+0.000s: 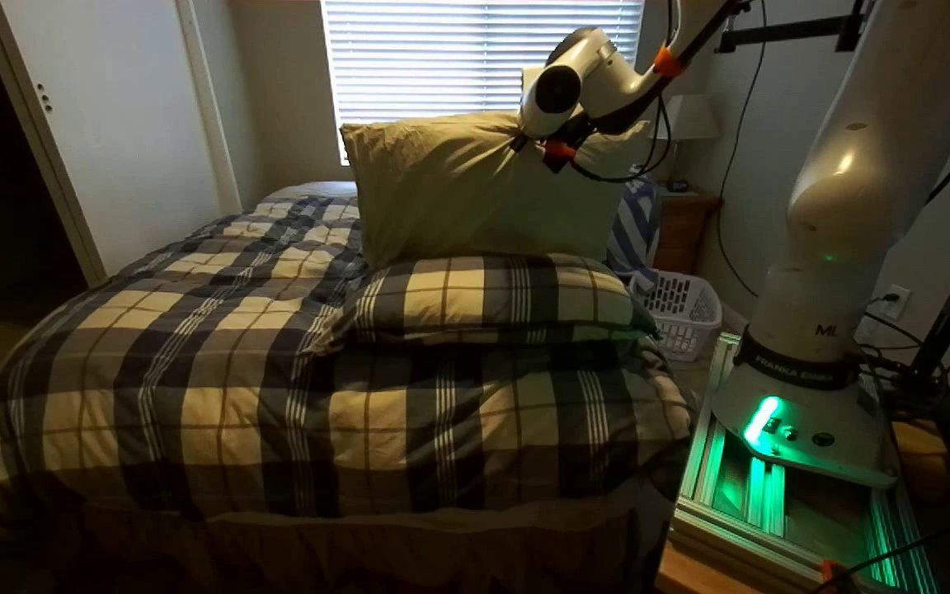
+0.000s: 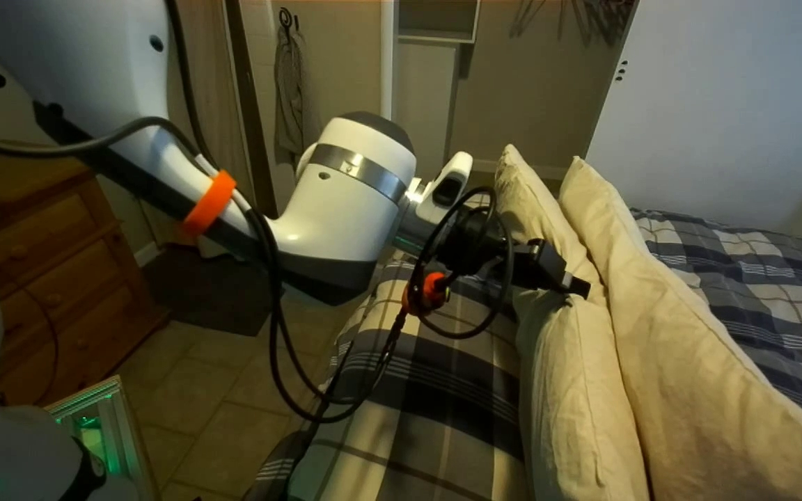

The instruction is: Move the pillows to the right

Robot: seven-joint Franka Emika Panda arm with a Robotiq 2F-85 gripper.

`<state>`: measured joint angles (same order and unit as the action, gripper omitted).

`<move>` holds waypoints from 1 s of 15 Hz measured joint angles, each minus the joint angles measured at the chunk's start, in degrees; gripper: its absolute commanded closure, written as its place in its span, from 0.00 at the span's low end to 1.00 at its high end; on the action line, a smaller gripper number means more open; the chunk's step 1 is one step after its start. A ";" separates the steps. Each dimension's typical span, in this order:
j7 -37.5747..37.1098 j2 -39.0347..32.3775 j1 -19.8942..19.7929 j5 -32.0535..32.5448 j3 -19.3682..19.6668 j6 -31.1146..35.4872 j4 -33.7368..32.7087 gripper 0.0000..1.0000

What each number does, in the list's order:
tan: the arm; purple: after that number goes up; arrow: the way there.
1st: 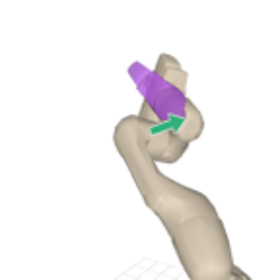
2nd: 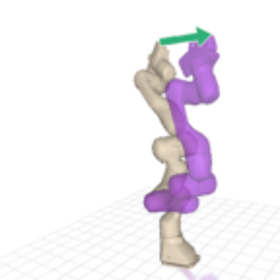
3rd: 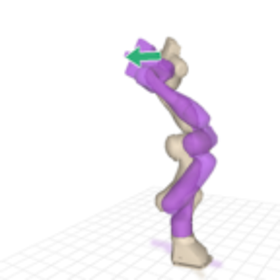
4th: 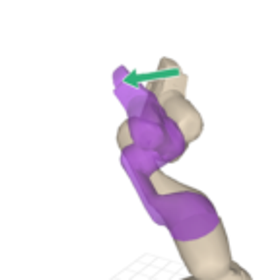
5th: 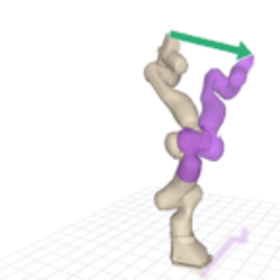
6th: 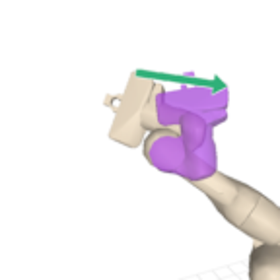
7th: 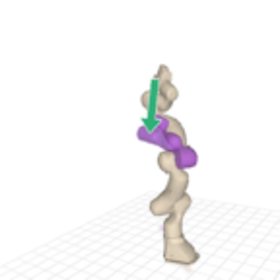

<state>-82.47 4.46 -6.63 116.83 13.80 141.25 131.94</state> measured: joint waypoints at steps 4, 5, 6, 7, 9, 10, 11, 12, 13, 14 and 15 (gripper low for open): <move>-3.42 -3.35 -0.97 0.42 0.24 -1.94 -4.70 0.94; -5.22 -5.41 -1.58 0.96 0.39 -2.62 -7.15 0.94; -6.94 -7.92 -2.42 1.49 0.54 -2.82 -10.02 0.94; -8.43 -10.59 -3.36 1.92 0.57 -2.84 -12.98 0.94; -11.43 -15.93 -5.06 3.07 0.43 -2.84 -18.66 0.94; -12.91 -18.53 -5.84 3.47 0.20 -2.89 -21.42 0.94; -14.09 -21.03 -6.56 3.55 -0.12 -3.20 -24.15 0.94; -15.08 -23.37 -7.19 3.55 -0.48 -3.88 -26.72 0.94; -16.02 -25.59 -7.75 3.55 -0.84 -4.72 -29.18 0.94; -16.79 -27.72 -8.33 3.55 -1.18 -5.45 -31.62 0.93; -17.35 -29.79 -8.94 3.55 -1.52 -6.12 -33.95 0.68</move>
<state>-99.81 -25.34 -15.57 120.38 12.28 135.12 97.99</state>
